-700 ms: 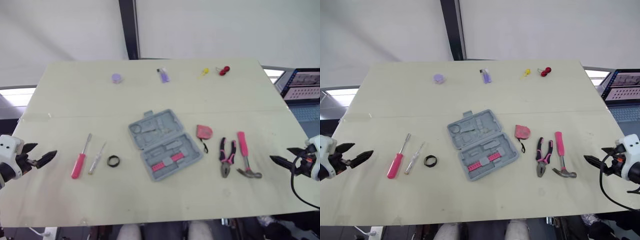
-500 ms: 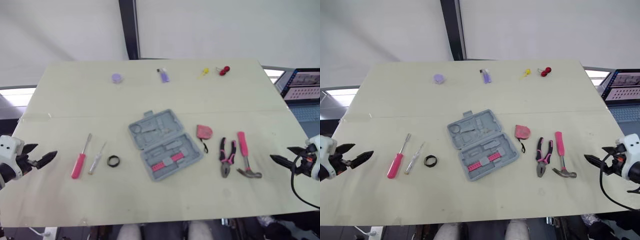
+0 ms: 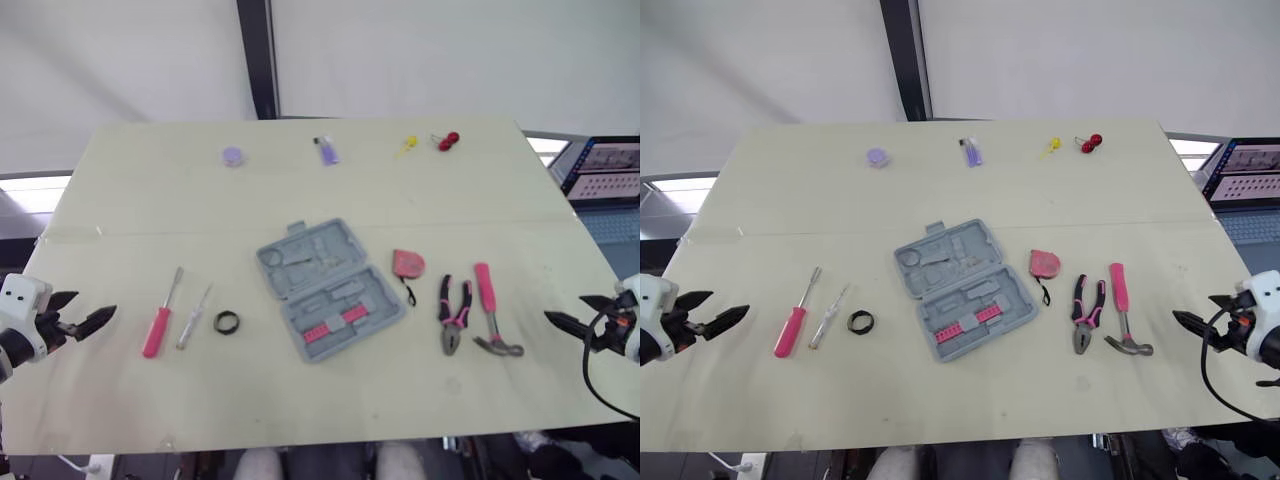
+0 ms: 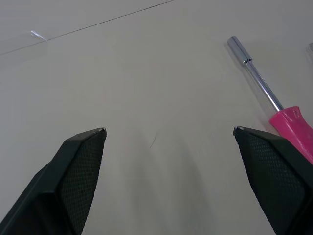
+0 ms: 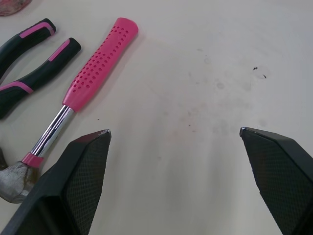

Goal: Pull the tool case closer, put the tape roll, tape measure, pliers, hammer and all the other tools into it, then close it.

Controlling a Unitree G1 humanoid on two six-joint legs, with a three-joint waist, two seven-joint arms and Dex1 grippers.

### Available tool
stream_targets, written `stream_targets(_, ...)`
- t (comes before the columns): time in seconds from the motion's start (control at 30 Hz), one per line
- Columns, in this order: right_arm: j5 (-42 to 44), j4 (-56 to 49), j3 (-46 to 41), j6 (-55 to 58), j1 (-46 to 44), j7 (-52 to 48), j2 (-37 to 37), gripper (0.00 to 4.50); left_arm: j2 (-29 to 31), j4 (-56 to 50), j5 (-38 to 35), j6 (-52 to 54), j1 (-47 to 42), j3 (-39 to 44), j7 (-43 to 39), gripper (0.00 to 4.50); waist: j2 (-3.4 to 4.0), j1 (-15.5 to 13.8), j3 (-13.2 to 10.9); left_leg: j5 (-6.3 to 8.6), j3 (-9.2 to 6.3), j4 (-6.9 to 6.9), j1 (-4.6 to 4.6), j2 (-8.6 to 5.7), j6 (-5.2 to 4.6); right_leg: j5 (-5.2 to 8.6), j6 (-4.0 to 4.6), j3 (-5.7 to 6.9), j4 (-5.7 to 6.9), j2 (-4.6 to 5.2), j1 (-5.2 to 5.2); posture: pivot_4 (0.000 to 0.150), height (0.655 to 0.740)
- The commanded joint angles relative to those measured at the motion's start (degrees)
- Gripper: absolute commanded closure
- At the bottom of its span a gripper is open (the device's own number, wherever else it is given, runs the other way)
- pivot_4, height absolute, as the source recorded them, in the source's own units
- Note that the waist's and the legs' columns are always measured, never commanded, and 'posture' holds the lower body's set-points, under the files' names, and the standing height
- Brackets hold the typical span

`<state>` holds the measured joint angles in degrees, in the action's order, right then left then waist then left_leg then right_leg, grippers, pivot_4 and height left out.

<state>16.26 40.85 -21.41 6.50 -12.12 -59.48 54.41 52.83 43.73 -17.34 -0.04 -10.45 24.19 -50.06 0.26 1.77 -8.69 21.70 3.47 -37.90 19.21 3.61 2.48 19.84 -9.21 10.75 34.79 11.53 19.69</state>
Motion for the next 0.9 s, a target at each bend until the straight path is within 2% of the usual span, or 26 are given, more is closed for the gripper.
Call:
stream_targets(0.03, -0.11, 1.14, -0.30, -1.48, -0.72, -0.67, 0.93, 0.00, 0.67, -0.07, 0.24, -0.17, 0.40, 0.66, 0.34, 0.03, 0.00, -0.01, 0.00, 0.00, 0.00, 0.00, 0.00, 0.00, 0.00, 0.00, 0.00, 0.00, 0.00, 0.00, 0.00, 0.150, 0.7400)
stream_targets(0.27, 1.04, 0.82, -0.11, -1.29, -3.39, -1.11, 0.60, 0.00, -0.63, -4.50, -0.59, 3.71, 0.53, -0.68, -0.65, 0.03, 0.00, 0.05, 0.00, 0.00, 0.02, 0.00, 0.00, 0.00, 0.00, 0.00, 0.00, -0.01, 0.00, 0.00, 0.01, 0.150, 0.7400)
stream_targets(0.47, 6.79, -20.13, 2.22, 9.65, -5.83, -1.56, -2.09, 0.00, -4.60, -31.50, -6.94, 20.63, 2.46, -4.08, -0.07, 0.03, 0.00, -0.11, 0.00, 0.00, 0.02, -0.08, 0.02, 0.02, 0.00, -0.01, 0.00, -0.06, 0.07, 0.00, 0.01, 0.150, 0.7400)
stream_targets(0.57, 5.86, -27.55, 8.18, 13.19, -9.67, -1.03, -4.44, 0.00, -7.21, -43.88, -9.93, 30.06, 0.94, -9.65, 1.12, 0.03, 0.01, -0.15, 0.00, 0.01, 0.01, -0.10, 0.02, 0.03, -0.02, -0.01, 0.00, -0.09, 0.12, 0.00, 0.02, 0.150, 0.7400)
stream_targets(0.63, 4.50, -30.04, 12.29, 14.63, -12.58, -0.71, -6.15, 0.00, -9.36, -48.32, -9.86, 33.20, -1.00, -13.09, 2.96, 0.03, 0.00, -0.27, 0.00, 0.02, 0.01, -0.14, 0.01, 0.02, -0.03, -0.01, 0.00, -0.11, 0.14, 0.00, 0.01, 0.150, 0.7400)
stream_targets(0.8, -3.67, -25.86, 23.77, 12.09, -22.21, 0.28, -11.93, 0.00, -14.87, -51.06, -5.44, 35.99, -5.45, -20.92, 8.49, 0.03, 0.00, -0.12, 0.00, 0.02, 0.01, -0.15, 0.04, 0.02, -0.03, -0.01, 0.00, -0.11, 0.12, -0.03, 0.04, 0.150, 0.7400)
stream_targets(0.83, -5.40, -23.98, 25.80, 10.90, -23.82, 0.11, -12.95, 0.55, -15.62, -51.22, -4.70, 36.22, -5.96, -22.17, 9.18, 0.53, 0.00, -0.07, 0.00, 0.02, 0.01, -0.15, 0.05, 0.02, -0.03, -0.01, 0.00, -0.11, 0.12, -0.04, 0.05, 0.150, 0.7400)
stream_targets(0.87, -7.24, -21.21, 27.74, 9.55, -25.81, 0.21, -14.34, 0.87, -16.58, -51.53, -4.25, 36.50, -6.45, -23.47, 9.74, 0.83, 0.00, -0.04, 0.00, 0.02, 0.01, -0.15, 0.04, 0.02, -0.03, -0.01, 0.00, -0.11, 0.12, -0.06, 0.06, 0.150, 0.7400)
stream_targets(0.9, -8.51, -18.64, 29.05, 8.61, -27.50, 0.38, -15.64, 1.48, -17.31, -52.02, -4.14, 37.12, -6.72, -24.47, 9.97, 1.43, 0.00, -0.04, 0.00, 0.02, 0.01, -0.14, 0.05, 0.02, -0.03, -0.01, 0.00, -0.11, 0.10, -0.06, 0.06, 0.150, 0.7400)
